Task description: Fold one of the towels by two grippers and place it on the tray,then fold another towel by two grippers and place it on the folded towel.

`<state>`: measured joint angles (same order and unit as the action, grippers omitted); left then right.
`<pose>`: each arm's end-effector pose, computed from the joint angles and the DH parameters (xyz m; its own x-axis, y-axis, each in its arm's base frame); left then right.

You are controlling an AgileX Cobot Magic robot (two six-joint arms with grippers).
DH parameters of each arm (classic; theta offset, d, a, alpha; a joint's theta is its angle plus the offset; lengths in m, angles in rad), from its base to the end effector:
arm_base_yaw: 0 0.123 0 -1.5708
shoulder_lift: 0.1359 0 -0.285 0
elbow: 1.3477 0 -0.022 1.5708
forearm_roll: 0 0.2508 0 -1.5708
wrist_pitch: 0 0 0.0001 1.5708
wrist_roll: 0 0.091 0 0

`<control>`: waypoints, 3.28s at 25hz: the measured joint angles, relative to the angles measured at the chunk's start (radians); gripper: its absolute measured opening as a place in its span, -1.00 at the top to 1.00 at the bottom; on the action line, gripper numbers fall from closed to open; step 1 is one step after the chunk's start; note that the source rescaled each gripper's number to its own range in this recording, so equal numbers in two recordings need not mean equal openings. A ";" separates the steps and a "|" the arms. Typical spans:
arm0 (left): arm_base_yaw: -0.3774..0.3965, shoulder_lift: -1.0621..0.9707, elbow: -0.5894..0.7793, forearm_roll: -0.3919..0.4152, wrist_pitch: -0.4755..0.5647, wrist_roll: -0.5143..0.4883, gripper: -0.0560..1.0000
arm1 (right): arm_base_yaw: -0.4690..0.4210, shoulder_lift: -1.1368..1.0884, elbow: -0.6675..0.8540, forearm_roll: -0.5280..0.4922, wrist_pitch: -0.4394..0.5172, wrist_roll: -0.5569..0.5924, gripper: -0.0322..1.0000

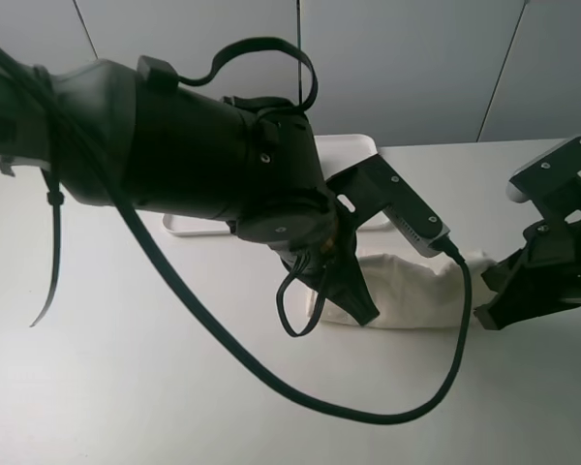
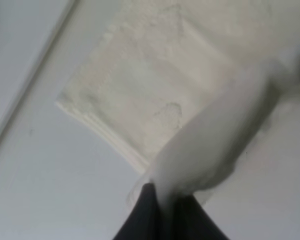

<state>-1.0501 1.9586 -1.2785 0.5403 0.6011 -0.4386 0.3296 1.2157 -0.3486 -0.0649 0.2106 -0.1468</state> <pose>0.2221 -0.3341 0.1693 -0.4327 0.7945 -0.4261 0.7767 0.5685 0.2713 0.1723 0.0576 0.1643 -0.7076 -0.4626 -0.5342 -0.4747 0.8711 -0.1256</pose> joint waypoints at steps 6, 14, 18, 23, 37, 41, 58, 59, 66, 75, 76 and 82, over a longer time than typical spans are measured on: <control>0.052 0.021 0.000 0.000 -0.029 0.000 0.89 | 0.000 0.104 -0.004 0.000 -0.102 0.027 0.94; 0.081 0.047 0.000 0.034 -0.078 -0.019 0.89 | 0.000 0.132 -0.004 0.000 -0.233 0.031 0.82; 0.095 0.050 0.000 0.074 -0.078 -0.072 0.54 | 0.000 0.144 -0.004 0.000 -0.259 0.027 -0.03; 0.103 0.050 0.000 0.101 -0.070 -0.081 -0.86 | 0.000 0.144 -0.004 0.065 -0.291 0.024 -0.93; 0.281 0.051 -0.043 -0.316 0.010 0.051 -0.93 | -0.110 0.155 -0.203 0.206 0.062 0.122 -0.92; 0.331 0.051 -0.087 -0.508 0.059 0.187 -0.93 | -0.155 0.184 -0.294 0.099 0.225 0.172 -0.92; 0.331 0.291 -0.438 -0.540 0.334 0.144 -0.93 | -0.169 0.346 -0.358 0.004 0.418 0.302 -0.91; 0.331 0.298 -0.443 -0.540 0.338 0.132 -0.93 | -0.169 0.346 -0.358 0.004 0.412 0.300 -0.91; 0.331 0.352 -0.451 -0.550 0.381 0.053 -0.93 | -0.169 0.346 -0.374 0.005 0.402 0.286 -0.91; 0.331 0.383 -0.451 -0.569 0.379 -0.005 -0.93 | -0.169 0.346 -0.376 0.005 0.400 0.272 -0.91; 0.331 0.387 -0.451 -0.574 0.379 -0.007 -0.93 | -0.169 0.346 -0.376 0.005 0.400 0.272 -0.91; 0.331 0.393 -0.455 -0.585 0.379 -0.022 -0.93 | -0.169 0.346 -0.376 0.005 0.400 0.267 -0.91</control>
<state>-0.7188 2.3511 -1.7336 -0.0448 0.9804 -0.4605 0.1610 1.5616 -0.7243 -0.0601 0.6103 0.1206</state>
